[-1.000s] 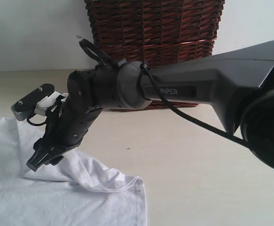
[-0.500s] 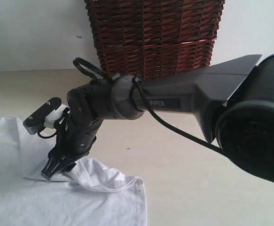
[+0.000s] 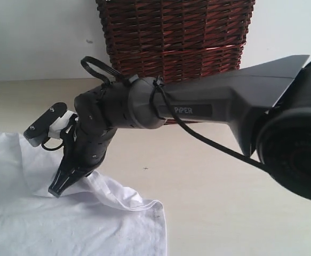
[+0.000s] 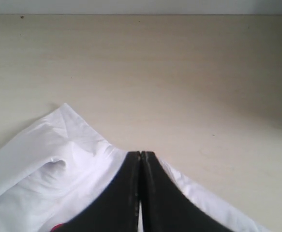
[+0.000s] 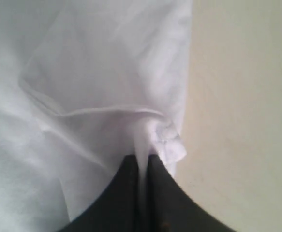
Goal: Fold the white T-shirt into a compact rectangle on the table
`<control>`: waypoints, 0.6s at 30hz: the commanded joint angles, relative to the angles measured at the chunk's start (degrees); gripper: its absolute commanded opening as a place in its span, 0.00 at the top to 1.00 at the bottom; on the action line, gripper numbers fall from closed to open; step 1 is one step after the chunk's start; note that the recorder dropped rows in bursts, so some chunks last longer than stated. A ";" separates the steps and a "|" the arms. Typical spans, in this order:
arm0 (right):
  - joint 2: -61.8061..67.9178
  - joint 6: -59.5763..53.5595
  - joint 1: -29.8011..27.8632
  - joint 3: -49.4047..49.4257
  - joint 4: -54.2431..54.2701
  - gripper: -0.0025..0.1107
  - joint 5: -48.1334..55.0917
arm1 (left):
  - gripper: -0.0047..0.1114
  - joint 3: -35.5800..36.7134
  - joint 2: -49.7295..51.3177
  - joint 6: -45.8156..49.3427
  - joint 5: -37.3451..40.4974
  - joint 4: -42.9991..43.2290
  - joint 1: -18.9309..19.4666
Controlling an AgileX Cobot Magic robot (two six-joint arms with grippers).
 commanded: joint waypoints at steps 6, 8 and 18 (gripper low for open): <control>-6.44 7.31 -0.32 -0.58 -15.23 0.98 3.62 | 0.96 -0.02 -0.36 -0.16 0.09 -0.59 -0.01; -7.59 15.70 -0.71 -0.58 -24.03 0.98 3.38 | 0.96 -0.02 -0.36 -0.16 0.21 -0.59 -0.01; -6.84 30.55 -7.18 -0.58 -31.65 0.92 5.95 | 0.96 -0.02 -0.36 -0.16 0.21 -0.70 -0.01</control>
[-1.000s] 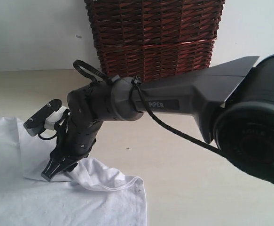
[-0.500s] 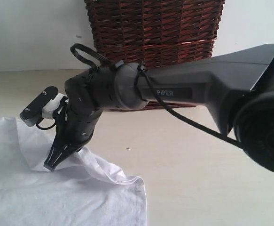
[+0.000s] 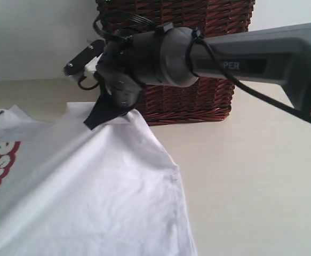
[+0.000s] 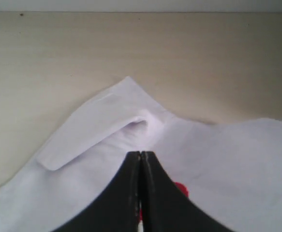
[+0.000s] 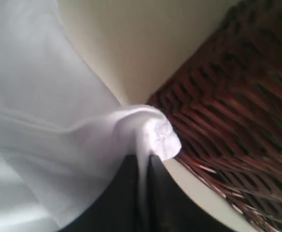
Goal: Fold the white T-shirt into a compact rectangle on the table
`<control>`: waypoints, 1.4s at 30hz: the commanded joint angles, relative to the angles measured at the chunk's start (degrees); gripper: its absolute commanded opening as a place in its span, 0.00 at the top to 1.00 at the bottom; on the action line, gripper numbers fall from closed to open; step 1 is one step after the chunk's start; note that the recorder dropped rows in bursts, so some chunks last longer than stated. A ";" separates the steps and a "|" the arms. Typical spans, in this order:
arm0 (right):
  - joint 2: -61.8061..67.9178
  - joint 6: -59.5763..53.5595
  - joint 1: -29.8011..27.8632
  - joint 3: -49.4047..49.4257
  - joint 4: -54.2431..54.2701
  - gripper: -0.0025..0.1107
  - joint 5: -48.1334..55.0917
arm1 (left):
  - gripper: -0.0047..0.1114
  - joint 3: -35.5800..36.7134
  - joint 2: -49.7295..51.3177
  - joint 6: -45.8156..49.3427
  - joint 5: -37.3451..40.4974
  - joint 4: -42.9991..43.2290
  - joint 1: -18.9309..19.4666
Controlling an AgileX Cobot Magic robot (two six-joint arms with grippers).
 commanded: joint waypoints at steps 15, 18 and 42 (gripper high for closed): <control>1.51 -7.81 -4.22 -0.36 2.74 0.71 5.94 | 0.96 0.12 -0.36 -0.16 1.53 -0.68 -0.01; 2.37 -15.34 -4.22 -0.25 10.03 0.87 4.90 | 0.96 0.12 -0.36 -0.16 6.13 -0.88 -0.01; 9.42 -3.07 -10.26 -0.38 -2.35 0.98 8.71 | 0.96 0.12 5.91 6.39 27.30 -5.70 -4.01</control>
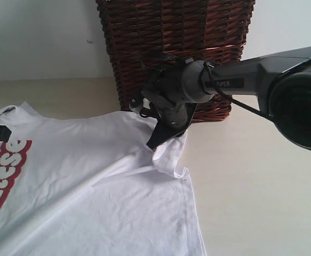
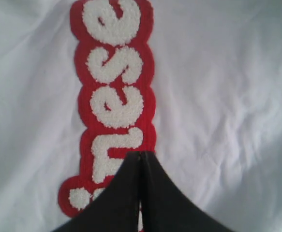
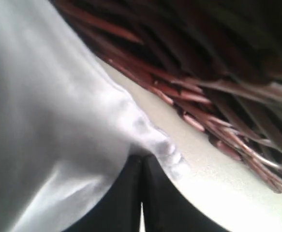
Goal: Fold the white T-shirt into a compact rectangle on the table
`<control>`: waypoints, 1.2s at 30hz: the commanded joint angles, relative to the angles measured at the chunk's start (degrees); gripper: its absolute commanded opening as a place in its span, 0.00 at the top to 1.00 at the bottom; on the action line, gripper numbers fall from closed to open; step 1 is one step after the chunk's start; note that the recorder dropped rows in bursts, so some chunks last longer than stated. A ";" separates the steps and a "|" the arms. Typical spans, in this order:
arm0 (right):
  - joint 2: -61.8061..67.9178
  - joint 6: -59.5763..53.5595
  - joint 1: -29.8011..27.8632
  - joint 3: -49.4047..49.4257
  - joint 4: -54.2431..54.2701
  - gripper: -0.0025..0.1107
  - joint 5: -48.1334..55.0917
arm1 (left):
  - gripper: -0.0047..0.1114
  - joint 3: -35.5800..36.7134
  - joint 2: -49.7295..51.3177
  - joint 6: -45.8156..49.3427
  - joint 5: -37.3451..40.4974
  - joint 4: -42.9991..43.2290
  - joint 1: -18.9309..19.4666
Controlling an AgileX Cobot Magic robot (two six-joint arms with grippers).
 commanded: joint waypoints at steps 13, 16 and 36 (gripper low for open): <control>-15.54 -12.18 1.95 0.19 14.08 0.98 0.18 | 0.96 0.01 1.14 9.81 7.96 -8.48 -0.29; -18.17 -22.48 1.95 1.15 27.58 0.98 0.72 | 0.96 0.16 1.14 24.63 14.82 -20.89 -0.43; -43.11 -19.03 4.00 35.46 35.58 0.98 -6.98 | 0.96 4.54 2.25 30.60 4.49 -20.41 -26.32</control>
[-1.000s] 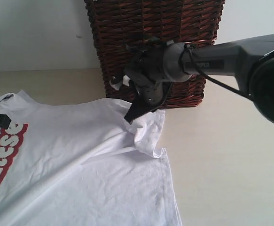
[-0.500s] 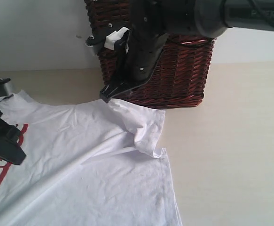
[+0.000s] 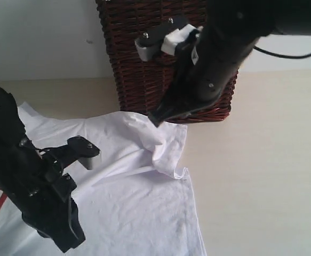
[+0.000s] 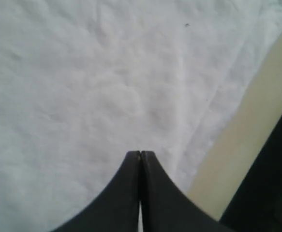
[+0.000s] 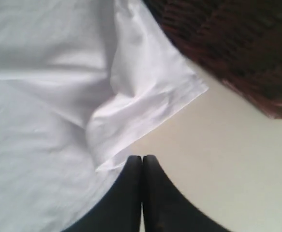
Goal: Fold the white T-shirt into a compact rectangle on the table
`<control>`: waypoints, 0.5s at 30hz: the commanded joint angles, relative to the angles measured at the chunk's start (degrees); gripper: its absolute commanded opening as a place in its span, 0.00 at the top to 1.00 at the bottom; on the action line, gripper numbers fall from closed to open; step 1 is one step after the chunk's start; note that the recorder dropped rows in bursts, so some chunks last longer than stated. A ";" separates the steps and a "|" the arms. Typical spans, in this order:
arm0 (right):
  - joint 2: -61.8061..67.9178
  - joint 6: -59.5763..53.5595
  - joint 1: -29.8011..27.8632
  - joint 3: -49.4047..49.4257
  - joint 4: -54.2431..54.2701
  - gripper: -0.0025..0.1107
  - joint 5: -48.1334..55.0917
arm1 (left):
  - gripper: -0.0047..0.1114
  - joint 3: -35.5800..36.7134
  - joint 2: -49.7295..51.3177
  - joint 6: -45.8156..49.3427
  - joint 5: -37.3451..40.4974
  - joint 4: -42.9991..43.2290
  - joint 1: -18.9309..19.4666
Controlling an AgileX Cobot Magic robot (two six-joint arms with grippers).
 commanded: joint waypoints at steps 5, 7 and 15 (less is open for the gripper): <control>-4.29 -12.12 8.39 25.01 23.42 0.98 -15.41 | 0.96 -4.52 0.48 -15.30 -18.03 5.34 12.06; -2.68 -12.36 11.09 27.97 23.82 0.98 -18.40 | 0.96 -4.54 2.16 -15.43 -20.57 5.34 15.69; 8.21 -8.45 14.00 28.62 19.59 0.98 -20.84 | 0.96 -4.89 6.49 -17.64 -24.78 4.87 21.40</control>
